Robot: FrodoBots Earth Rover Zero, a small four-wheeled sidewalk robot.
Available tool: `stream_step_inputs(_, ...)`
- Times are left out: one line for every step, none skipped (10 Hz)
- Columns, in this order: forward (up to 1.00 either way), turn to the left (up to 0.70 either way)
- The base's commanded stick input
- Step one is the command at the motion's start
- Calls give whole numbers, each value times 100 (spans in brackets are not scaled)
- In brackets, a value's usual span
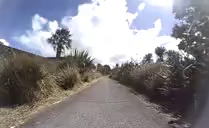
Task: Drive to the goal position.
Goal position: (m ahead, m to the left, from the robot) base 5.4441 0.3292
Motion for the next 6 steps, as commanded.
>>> stream_step_inputs(70,0)
stream_step_inputs(70,0)
stream_step_inputs(70,0)
stream_step_inputs(70,0)
stream_step_inputs(70,0)
stream_step_inputs(70,0)
